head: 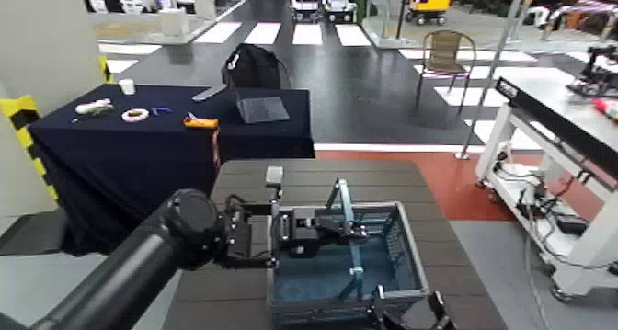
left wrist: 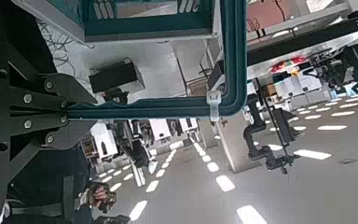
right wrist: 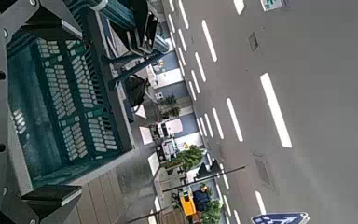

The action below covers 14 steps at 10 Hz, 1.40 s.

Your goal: Place the crate on the table.

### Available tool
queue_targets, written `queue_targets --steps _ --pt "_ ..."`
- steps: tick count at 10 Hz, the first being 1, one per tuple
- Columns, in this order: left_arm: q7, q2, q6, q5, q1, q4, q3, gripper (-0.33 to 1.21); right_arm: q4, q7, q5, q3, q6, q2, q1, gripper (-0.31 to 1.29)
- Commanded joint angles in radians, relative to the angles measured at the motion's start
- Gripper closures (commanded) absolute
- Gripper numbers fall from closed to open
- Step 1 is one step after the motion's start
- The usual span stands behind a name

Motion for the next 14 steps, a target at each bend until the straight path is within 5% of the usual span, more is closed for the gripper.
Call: queue_targets --steps 1,6,14 --pt "-0.024 -0.02 -0.008 0.0 -0.04 0.059 -0.03 1.2 0.003 0.0 -0.003 0.005 -0.002 0.0 -0.004 0.14" --pt "-0.136 -0.043 -0.095 0.0 -0.06 0.156 -0.121 1.17 0.009 0.0 -0.009 0.015 -0.011 -0.003 -0.011 0.14" --pt "-0.228 -0.056 -0.172 -0.04 -0.066 0.222 -0.148 1.09 0.014 0.0 -0.015 0.019 -0.025 -0.006 -0.015 0.14"
